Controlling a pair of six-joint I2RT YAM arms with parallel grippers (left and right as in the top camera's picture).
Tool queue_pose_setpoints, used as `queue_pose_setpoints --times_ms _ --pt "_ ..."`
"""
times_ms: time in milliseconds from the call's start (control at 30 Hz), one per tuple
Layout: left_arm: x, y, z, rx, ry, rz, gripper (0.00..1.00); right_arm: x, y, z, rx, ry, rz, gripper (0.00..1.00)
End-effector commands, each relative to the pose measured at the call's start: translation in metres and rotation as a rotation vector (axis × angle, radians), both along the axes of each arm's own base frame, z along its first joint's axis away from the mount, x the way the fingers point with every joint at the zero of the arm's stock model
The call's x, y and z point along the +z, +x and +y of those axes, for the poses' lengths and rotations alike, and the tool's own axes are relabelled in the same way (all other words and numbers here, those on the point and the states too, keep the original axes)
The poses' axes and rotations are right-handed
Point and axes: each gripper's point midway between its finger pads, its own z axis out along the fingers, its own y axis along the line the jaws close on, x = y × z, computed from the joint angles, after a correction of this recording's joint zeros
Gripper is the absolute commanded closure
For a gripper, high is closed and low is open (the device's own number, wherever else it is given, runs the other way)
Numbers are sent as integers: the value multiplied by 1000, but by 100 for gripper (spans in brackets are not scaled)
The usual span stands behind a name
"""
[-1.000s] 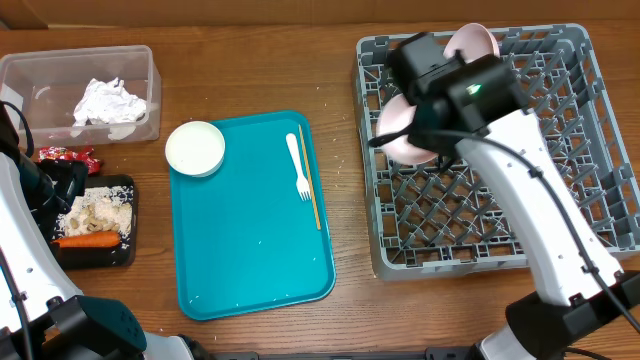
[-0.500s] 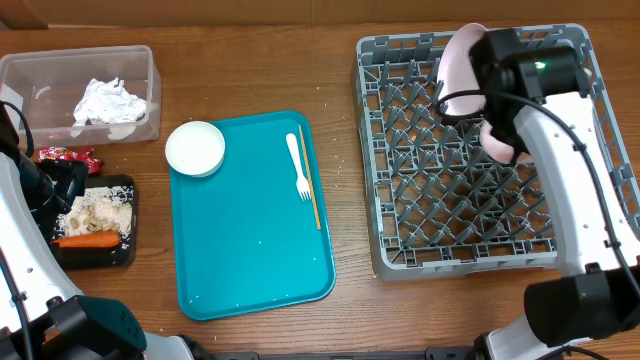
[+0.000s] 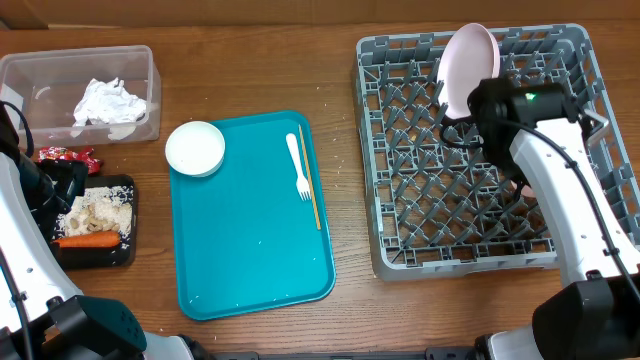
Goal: Sort waste into correct bins and load items into the dishwasher rack
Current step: 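Lift the pink bowl and carry it right into the rack, then lower the pink bowl into the rack and open the right gripper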
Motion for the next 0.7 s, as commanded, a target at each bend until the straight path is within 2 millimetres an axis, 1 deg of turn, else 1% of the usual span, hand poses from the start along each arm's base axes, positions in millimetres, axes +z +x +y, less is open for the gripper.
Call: queue_pose_setpoints --times_ms 0,167,367,667 --pt "1 -2 5 7 18 10 0 3 -7 -5 -61 -47 -85 96" --pt "1 -2 4 7 18 10 0 -2 -9 -2 -68 -18 -75 96" --pt "1 -2 5 7 19 10 0 -13 -17 -2 -105 -24 -68 96" --pt "1 -2 5 7 18 9 0 -8 -14 -9 -67 -87 -43 96"
